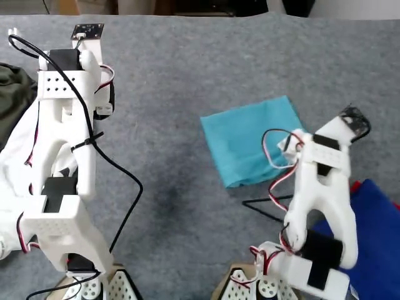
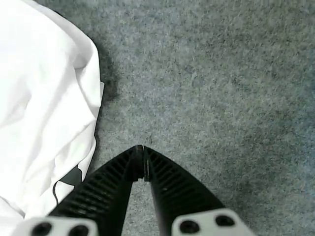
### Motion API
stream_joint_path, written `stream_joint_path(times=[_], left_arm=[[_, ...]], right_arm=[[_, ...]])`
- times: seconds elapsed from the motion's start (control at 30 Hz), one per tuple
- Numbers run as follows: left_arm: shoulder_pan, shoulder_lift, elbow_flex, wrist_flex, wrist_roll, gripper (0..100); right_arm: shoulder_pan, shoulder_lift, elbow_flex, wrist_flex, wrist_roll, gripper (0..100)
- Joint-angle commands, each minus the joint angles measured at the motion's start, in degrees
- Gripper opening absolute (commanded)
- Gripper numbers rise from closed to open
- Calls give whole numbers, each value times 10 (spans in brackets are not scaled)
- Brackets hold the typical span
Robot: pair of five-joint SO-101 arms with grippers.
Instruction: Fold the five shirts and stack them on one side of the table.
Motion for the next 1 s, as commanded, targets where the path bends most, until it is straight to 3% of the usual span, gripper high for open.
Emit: stream_joint_path(times=[0.0, 0.13, 0.73, 0.87, 0.97], left_arm=[[3, -33, -6, -7, -6, 20], [2, -34, -6, -7, -6, 20], [3, -35, -6, -4, -5, 20], [3, -60, -4, -3, -5, 20], [4, -70, -2, -3, -5, 20]], right_arm=[[33, -75, -55, 54, 21, 4], [86, -138, -60, 88, 66, 4], [451, -267, -62, 163, 284, 4], [472, -269, -52, 164, 312, 4], [407, -272, -30, 164, 293, 4]])
